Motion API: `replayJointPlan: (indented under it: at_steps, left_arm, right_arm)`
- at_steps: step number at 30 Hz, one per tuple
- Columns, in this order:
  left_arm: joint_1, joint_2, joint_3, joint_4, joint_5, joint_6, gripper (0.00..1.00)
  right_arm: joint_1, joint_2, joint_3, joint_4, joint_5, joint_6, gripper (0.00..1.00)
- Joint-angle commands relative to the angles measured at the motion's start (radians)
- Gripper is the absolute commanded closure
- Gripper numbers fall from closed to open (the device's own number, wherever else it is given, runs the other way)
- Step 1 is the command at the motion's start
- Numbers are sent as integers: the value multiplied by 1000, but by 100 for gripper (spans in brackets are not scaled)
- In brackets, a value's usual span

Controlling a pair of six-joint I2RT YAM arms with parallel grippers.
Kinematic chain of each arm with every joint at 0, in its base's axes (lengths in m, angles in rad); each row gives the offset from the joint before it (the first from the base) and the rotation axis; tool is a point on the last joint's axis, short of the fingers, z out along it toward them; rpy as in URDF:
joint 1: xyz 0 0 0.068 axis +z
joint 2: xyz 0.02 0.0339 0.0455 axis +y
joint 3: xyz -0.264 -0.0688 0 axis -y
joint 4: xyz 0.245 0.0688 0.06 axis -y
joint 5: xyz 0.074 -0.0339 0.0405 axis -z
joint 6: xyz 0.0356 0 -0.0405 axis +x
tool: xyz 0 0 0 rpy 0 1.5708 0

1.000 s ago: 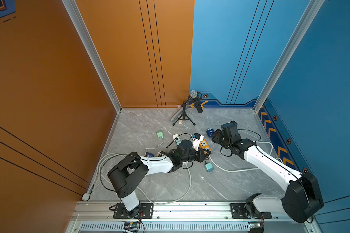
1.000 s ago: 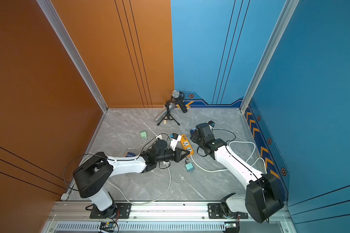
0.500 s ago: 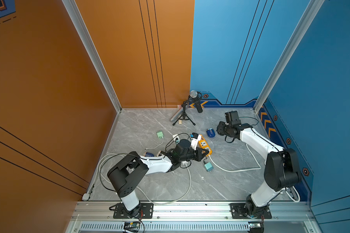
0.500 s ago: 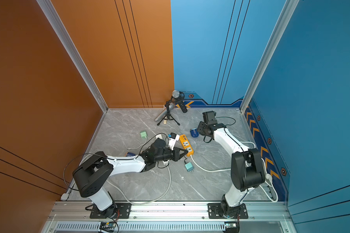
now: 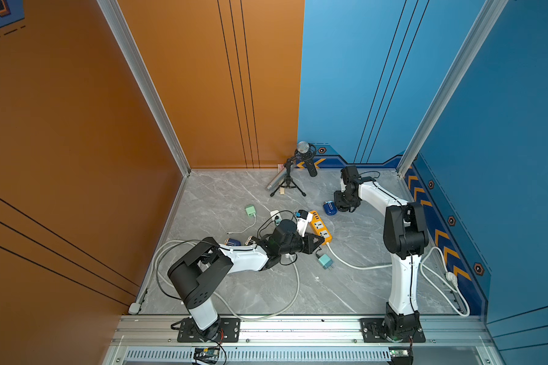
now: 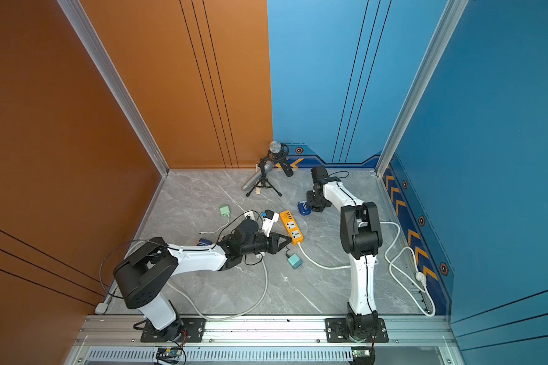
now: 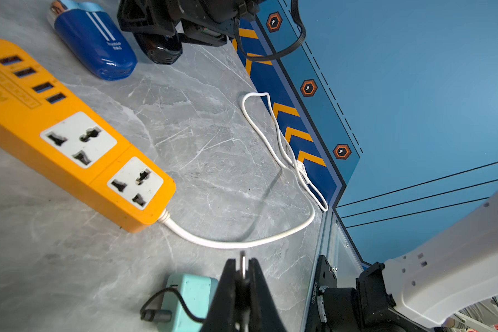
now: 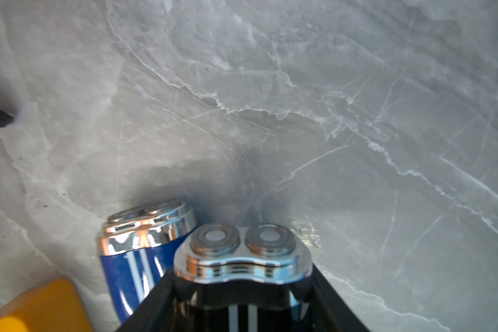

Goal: Unplug the electric shaver
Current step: Place the electric shaver at the center of the board.

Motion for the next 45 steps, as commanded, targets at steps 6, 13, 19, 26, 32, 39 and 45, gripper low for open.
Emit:
replayJointPlan:
  at_steps: [6, 13, 19, 26, 32, 39, 45]
  left_arm:
    - [-8, -14, 8, -34, -22, -4, 91]
    - [-13, 0, 21, -44, -28, 1, 88]
    - [-18, 0, 23, -79, -35, 10, 79]
    - [-18, 1, 25, -98, -36, 18, 67]
    - [-18, -12, 61, -174, -48, 43, 44]
    - [-29, -94, 97, -354, -172, 82, 33]
    - [-38, -188, 114, -506, -333, 115, 26]
  right_arm:
    - [-14, 59, 69, -78, 45, -93, 42]
    - [-20, 68, 69, -99, 40, -97, 20]
    - [-26, 8, 57, -109, 92, -103, 12]
    - [-12, -293, -133, -142, 95, -108, 0]
    - [95, -618, -459, -169, 43, -59, 3]
    - [281, -821, -698, -158, 38, 76, 6]
    - [358, -880, -843, -49, -12, 149, 9]
